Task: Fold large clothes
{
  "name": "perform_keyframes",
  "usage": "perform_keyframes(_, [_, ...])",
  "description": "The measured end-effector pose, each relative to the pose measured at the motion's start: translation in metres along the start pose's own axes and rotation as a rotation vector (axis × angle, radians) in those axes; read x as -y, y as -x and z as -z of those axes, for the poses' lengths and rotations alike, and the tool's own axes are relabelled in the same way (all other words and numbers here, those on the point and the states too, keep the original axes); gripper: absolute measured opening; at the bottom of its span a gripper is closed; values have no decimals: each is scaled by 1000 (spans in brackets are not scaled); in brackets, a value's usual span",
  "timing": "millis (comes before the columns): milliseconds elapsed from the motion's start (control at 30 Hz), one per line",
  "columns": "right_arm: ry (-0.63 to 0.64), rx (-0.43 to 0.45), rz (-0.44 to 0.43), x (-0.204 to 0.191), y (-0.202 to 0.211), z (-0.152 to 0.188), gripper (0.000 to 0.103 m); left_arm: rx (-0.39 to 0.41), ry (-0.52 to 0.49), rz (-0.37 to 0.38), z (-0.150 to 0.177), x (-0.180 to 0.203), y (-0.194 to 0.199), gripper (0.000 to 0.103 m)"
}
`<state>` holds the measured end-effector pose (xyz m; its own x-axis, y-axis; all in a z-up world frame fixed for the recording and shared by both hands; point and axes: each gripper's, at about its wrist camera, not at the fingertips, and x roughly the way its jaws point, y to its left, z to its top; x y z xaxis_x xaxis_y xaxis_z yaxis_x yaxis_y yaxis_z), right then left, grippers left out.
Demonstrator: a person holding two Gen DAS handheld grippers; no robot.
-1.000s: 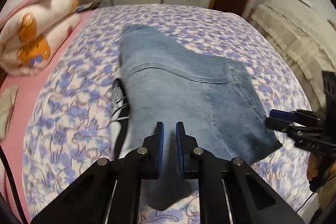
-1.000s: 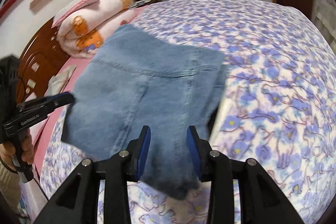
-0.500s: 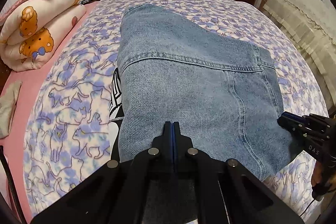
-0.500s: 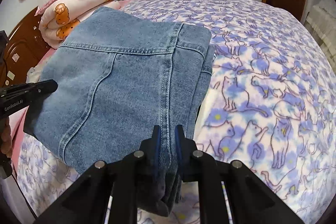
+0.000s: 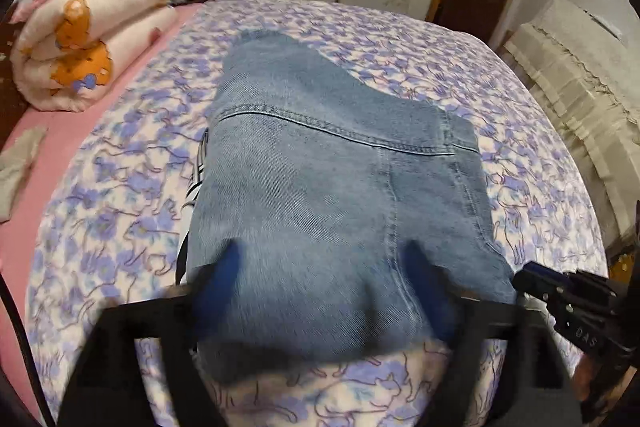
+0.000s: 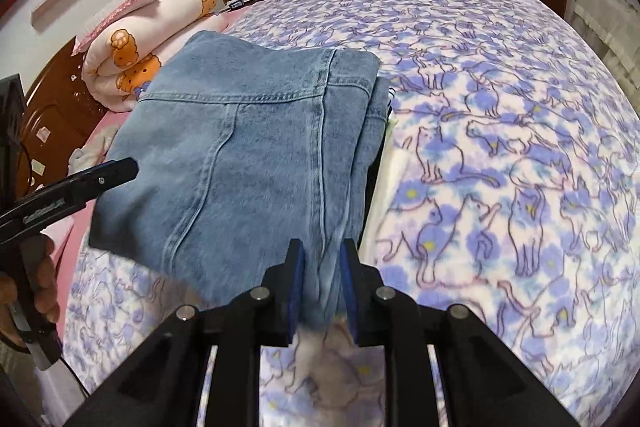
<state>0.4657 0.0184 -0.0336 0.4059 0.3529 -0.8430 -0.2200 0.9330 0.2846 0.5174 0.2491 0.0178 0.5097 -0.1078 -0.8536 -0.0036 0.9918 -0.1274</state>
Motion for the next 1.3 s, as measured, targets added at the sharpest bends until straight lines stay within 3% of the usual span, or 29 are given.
perform_keyframes(100, [-18, 4, -22, 2, 17, 9, 19, 0, -7, 10, 10, 16, 19, 90])
perform_keyframes(467, [-42, 28, -86, 3, 88, 49, 19, -38, 34, -63, 68, 56, 81, 90])
perform_keyframes(600, [-48, 74, -85, 6, 123, 72, 31, -30, 21, -87, 94, 75, 107, 90])
perform_keyframes(700, [-43, 101, -71, 8, 147, 88, 32, -5, 10, -115, 114, 91, 132, 91])
perform_keyframes(1000, [-28, 122, 1, 8, 231, 175, 43, 35, 15, -59, 213, 133, 215, 92])
perform_keyframes(1133, [-12, 121, 65, 13, 247, 217, 47, 54, 18, -57, 254, 150, 232, 94])
perform_keyframes(1300, [-55, 116, 79, 29, 253, 260, 47, 59, 14, -47, 294, 172, 236, 94])
